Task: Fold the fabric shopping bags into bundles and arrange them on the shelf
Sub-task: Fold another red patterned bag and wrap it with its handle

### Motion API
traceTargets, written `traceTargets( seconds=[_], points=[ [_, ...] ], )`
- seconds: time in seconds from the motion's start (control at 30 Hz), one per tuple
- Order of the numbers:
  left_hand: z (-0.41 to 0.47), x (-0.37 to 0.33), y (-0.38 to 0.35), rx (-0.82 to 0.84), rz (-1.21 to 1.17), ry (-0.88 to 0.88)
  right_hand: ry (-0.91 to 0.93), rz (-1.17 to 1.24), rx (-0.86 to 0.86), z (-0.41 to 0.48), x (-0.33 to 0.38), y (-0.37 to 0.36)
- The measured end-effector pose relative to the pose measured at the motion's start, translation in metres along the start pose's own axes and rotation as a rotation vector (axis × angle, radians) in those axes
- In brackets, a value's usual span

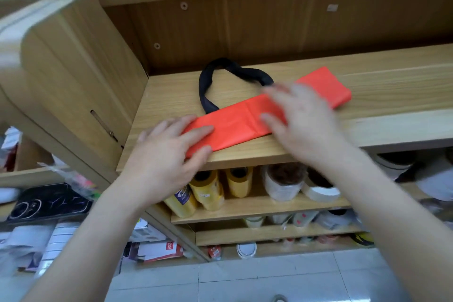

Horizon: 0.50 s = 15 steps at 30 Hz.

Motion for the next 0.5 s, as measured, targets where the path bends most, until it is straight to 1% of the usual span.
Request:
traceTargets(
  seconds=[0.03, 0.1, 0.13, 0.2, 0.23, 0.3, 0.33, 0.4, 0.47, 0.5],
  points=[
    [-0.006, -0.001, -0.002, -0.008, 0.085, -0.016, 0.091, 0.044, 0.097, -0.004, 0.019, -0.012],
    [-0.019, -0.005, -0.005, -0.025, 0.207, -0.074, 0.215, -0.015, 0.256, -0.015, 0.042, -0.029],
    [-0.025, -0.004, -0.007, -0.057, 0.22, -0.102, 0.238, -0.047, 0.296, -0.018, 0.045, -0.031],
    [-0.035, 0.003, -0.006, -0.164, 0.126, -0.16, 0.268, -0.051, 0.311, -0.023, 0.042, -0.028],
    [-0.039, 0.007, -0.001, -0.228, 0.019, -0.179, 0.281, -0.029, 0.288, -0.024, 0.04, -0.027],
    [-0.046, 0.013, 0.015, -0.33, -0.317, -0.166, 0.28, 0.063, 0.184, -0.025, 0.041, -0.023],
    [-0.048, 0.012, 0.025, -0.368, -0.485, -0.161, 0.258, 0.142, 0.116, -0.027, 0.04, -0.022],
    [-0.049, 0.0, 0.046, -0.446, -0.742, -0.178, 0.194, 0.403, -0.04, -0.03, 0.041, -0.019],
    [-0.041, -0.016, 0.059, -0.432, -0.989, -0.166, 0.1, 0.694, -0.206, -0.032, 0.042, -0.012],
    [-0.032, -0.023, 0.059, -0.386, -1.047, -0.134, 0.024, 0.814, -0.257, -0.033, 0.04, -0.01]
  ],
)
Point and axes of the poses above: each hand's wrist, its own z-axis towards the middle knuckle, its own y-axis out of the back of the hand, x = y × z, the point moved 5 cm from there along z, towards the middle knuckle, and after that the axes turned 11 degrees about y, right-handed, at the moved point
